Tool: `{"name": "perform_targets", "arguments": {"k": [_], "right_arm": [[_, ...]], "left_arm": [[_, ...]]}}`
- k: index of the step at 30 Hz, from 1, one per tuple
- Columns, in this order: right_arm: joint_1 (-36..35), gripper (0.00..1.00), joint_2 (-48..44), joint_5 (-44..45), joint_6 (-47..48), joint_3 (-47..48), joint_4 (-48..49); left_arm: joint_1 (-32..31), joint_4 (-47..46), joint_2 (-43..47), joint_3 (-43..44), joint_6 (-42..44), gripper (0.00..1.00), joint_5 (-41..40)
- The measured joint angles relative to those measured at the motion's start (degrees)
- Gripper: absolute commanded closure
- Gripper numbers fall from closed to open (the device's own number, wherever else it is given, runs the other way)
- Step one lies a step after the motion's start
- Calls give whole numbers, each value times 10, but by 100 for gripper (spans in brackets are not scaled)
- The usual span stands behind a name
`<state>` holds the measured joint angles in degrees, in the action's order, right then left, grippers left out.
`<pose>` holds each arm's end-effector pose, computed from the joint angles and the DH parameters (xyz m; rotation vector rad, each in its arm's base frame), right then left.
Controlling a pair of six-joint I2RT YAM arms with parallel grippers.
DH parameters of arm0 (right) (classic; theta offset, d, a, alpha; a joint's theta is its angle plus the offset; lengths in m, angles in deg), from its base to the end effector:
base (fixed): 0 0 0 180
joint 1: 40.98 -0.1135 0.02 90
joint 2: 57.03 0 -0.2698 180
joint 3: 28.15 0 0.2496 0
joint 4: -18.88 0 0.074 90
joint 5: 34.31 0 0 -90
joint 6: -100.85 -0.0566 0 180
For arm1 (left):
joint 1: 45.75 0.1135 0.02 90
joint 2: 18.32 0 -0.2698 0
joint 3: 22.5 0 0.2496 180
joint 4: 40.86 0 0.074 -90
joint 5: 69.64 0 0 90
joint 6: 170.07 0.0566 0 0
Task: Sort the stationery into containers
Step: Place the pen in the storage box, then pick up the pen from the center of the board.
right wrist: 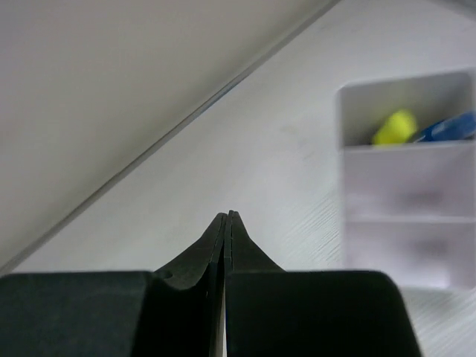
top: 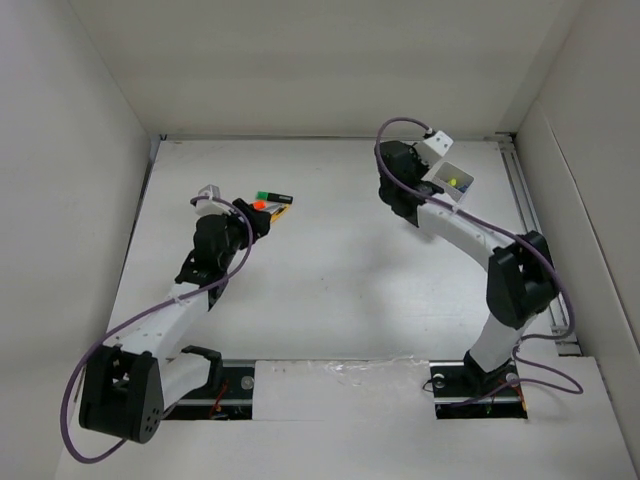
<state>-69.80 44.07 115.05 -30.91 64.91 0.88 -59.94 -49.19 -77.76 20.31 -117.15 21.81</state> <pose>0.3840 0.1557 0.2982 0.7907 1.6170 -0.1772 0.2432 -0.0630 0.2555 -0.3311 1.7327 -0.6800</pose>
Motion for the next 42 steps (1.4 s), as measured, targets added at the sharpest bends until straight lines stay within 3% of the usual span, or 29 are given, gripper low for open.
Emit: {"name": "perform_targets", "arguments": {"k": [5,11,13,16,20,24,25,33,42], "right_arm": [[-62,100,-59,-148,-29,-44,-2],[-96,100,-77,-243,-58,-93,-33],[-98,100,-89,-275,-67,-112,-48],[-99,100,-113,-309,-76,-125,-76],[-99,94,-151,-330,-88,-129,-94],[-99,81,-188,-345,-95,-154,-91],[-97,80,-191,-352,-95,-160,-90],[-76,77,-190,-409,-96,-195,-85],[-75,77,-191,-438,-96,-201,-75]], "left_arm": [[0,29,-45,11,-25,34,-54],[0,42,-92,44,-62,38,-89],[0,42,-127,74,-72,54,-95],[0,44,-188,125,-81,71,-107],[0,57,-269,190,-92,80,-113],[0,73,-345,251,-100,77,-113],[0,79,-361,265,-100,71,-111],[-3,120,-456,366,-105,51,-109],[-6,144,-526,422,-106,51,-108]]}}
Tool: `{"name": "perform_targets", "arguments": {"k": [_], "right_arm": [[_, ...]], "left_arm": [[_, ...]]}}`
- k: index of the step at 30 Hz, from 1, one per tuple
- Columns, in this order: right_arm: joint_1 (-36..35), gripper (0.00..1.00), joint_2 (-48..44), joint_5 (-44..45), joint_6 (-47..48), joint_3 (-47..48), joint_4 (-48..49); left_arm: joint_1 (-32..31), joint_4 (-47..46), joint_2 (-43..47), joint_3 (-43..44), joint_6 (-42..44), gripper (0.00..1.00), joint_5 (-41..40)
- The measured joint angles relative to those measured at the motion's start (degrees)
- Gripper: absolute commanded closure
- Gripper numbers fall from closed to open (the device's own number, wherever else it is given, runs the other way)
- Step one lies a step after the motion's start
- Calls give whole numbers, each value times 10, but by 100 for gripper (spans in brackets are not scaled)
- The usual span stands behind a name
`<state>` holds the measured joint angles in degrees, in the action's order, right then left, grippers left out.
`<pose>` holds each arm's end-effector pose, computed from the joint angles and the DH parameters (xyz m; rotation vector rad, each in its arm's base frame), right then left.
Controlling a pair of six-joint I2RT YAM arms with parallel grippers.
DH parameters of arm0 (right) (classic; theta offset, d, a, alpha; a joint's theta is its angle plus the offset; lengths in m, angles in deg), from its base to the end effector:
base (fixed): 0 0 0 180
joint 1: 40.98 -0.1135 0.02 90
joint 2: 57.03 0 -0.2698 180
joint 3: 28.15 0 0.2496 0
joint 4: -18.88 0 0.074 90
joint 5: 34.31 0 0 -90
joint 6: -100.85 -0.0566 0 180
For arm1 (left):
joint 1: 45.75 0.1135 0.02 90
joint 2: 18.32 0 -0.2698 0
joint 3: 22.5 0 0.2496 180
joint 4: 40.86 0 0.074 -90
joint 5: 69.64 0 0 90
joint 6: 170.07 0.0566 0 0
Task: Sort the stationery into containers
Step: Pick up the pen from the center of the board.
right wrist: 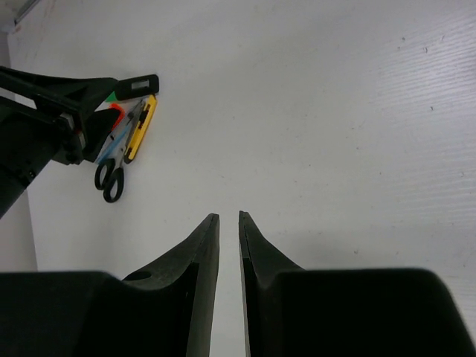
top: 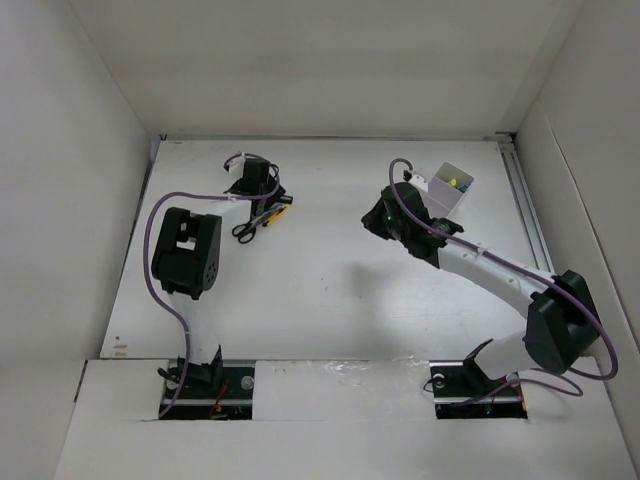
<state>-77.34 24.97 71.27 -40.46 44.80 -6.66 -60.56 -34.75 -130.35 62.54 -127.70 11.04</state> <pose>0.2786 0.1862 0.2685 0.4436 2.1640 0.5839 0.4397 -0.1068 0.1794 -0.7061 2.0579 -0.4589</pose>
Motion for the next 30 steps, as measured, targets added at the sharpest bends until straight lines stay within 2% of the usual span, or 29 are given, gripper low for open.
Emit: {"name": "perform_targets", "arguments": {"k": [14,24,30], "right_arm": [[0,76,-6,-15,0,-1,6],[3,76,-18,-19,-2,-12,12],[12,67,-32,-19,-9,-19,18]], "left_arm": [[-2,30,-61,75,2,51,-7],[-26,96,-129,186,40,51,-49],[-60,148,-170,263,76,51,-88]]}}
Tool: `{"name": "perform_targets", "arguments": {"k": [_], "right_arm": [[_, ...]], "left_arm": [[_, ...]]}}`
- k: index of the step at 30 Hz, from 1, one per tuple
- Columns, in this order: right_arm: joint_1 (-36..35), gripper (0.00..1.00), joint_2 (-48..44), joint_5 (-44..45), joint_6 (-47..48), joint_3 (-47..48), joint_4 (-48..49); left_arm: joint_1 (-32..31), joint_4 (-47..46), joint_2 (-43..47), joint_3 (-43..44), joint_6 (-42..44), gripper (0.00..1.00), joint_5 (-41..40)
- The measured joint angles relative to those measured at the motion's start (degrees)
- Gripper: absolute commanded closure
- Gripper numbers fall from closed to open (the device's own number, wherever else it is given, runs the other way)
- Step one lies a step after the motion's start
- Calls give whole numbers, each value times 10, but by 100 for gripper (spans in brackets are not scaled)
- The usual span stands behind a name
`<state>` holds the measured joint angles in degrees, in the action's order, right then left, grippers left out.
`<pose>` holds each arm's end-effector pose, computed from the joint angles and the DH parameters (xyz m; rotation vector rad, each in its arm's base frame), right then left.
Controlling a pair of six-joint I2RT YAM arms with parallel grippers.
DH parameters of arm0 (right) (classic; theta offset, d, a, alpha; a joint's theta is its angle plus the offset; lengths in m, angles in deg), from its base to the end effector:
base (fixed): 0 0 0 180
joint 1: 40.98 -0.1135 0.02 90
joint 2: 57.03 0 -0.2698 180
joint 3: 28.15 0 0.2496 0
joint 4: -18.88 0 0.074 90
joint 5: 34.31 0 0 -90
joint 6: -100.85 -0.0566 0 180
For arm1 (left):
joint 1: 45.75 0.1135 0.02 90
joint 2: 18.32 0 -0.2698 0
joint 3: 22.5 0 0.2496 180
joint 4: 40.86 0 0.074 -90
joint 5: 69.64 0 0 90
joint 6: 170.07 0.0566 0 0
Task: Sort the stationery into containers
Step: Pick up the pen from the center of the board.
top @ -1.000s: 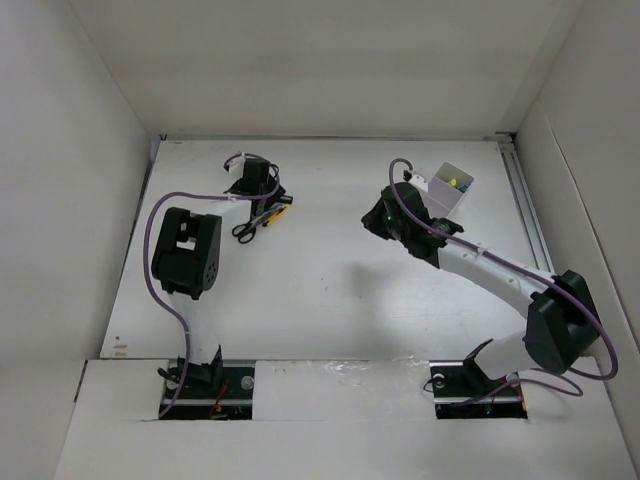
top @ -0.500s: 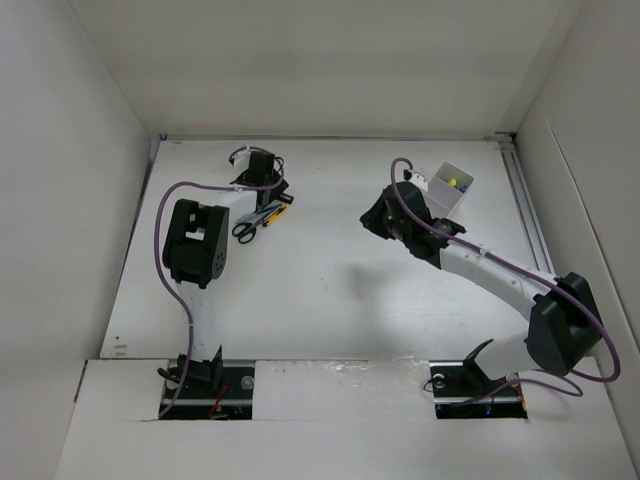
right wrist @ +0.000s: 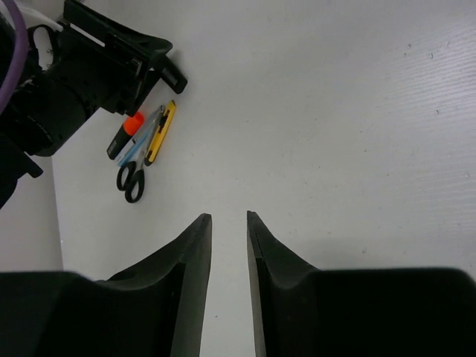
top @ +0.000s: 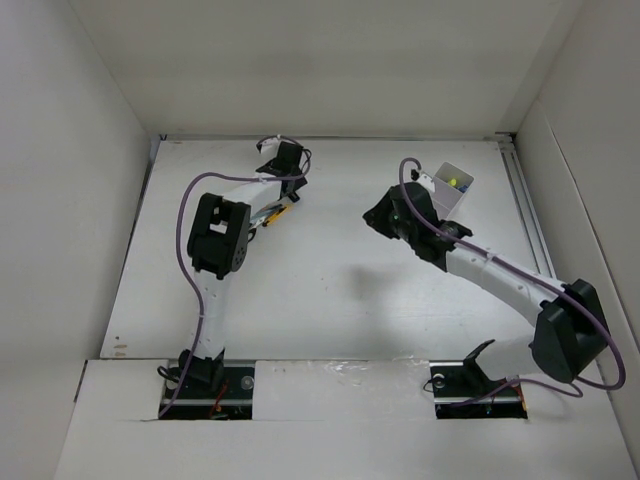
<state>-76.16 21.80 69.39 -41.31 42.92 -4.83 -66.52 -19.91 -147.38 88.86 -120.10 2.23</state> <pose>0.2734 0.1763 0.2771 0.4644 2.1228 0.6505 0.4996 -0.1706 0.1673 -0.5367 2.1502 -0.2335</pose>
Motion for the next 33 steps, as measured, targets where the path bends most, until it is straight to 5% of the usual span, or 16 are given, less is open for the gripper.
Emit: {"name": "perform_targets", "arguments": {"k": [8,14,20,33], "right_arm": [[22,46,-32,-5,-10,-22,9],[44,46,-60,-22,-19,-45,24],[59,45,-65,-39,-23,-56,40],[94,31,-68,-73,-33,-69,56]], "left_arm": [[-27,40,-17,29,38,52,-44],[-26,49,-22,31,55,60,-72],[-29,53,-23,33,69,83,-83],[-52,-22,70,-87,87,98,3]]}}
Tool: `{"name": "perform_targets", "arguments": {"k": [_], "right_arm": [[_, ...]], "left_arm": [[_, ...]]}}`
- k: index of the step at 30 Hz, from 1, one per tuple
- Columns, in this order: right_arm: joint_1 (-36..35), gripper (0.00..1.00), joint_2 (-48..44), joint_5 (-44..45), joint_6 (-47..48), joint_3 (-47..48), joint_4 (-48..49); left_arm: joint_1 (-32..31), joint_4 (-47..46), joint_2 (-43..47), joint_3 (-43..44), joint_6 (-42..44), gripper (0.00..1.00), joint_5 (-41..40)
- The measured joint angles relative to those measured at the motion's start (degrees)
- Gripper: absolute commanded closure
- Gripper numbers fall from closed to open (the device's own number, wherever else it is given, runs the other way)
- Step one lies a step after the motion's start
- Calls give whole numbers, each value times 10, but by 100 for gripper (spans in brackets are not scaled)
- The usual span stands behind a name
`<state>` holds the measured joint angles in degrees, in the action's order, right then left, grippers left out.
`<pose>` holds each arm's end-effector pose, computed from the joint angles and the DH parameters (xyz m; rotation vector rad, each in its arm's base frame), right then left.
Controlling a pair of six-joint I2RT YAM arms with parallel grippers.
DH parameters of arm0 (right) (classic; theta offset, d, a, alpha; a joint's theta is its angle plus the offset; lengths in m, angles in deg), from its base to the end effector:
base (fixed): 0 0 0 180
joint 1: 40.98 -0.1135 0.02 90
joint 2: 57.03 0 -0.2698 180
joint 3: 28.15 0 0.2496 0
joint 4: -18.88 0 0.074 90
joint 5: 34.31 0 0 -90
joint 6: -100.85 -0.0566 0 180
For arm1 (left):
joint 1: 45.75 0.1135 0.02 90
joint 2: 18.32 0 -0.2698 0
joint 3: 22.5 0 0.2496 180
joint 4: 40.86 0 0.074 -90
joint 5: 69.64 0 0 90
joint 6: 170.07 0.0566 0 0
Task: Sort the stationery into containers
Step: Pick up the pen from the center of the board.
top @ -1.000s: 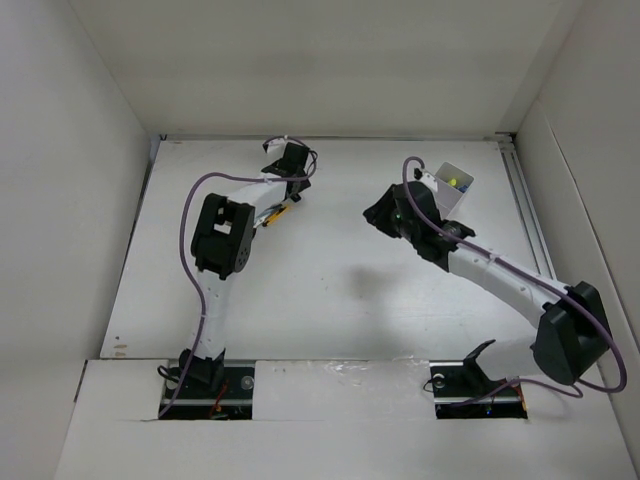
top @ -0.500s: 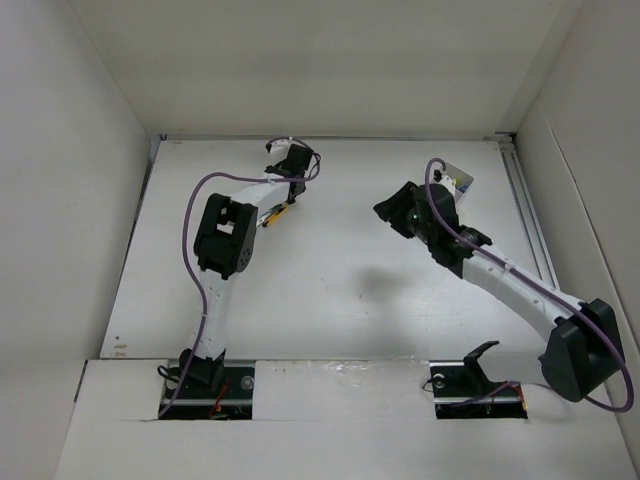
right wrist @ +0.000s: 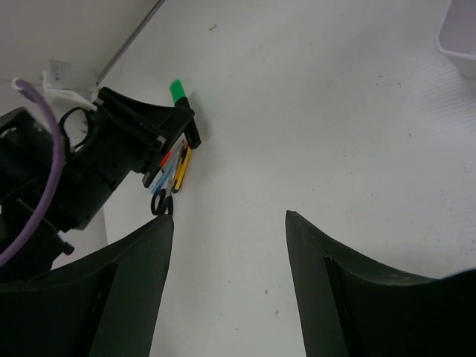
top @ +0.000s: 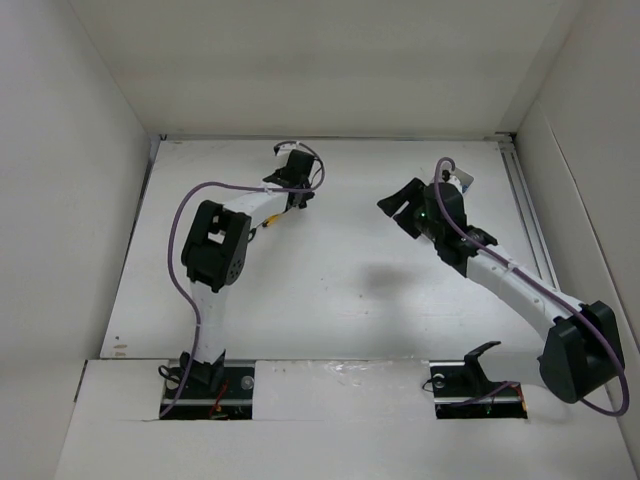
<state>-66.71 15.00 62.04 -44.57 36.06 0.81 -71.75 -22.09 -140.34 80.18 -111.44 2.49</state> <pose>0.2741 0.1251 0.2793 0.6110 2.0194 0.7700 0.4563 -0.2032 0.1807 -0.2712 2.1898 -0.2104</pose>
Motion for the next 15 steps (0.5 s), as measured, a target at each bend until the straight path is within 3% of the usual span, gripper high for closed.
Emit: {"name": "perform_targets", "arguments": {"k": [4,10,15], "right_arm": [[13,28,-1,-12,-1,-9,8],[22,25,4,-64,2,-15,24],[26,24,33,-125,6,-15,43]], "left_arm": [[-13,-55,70,-52,1,98,53],[-43,-158,204,-207,5,98,120],[-80,-218,264,-318,14,97,174]]}}
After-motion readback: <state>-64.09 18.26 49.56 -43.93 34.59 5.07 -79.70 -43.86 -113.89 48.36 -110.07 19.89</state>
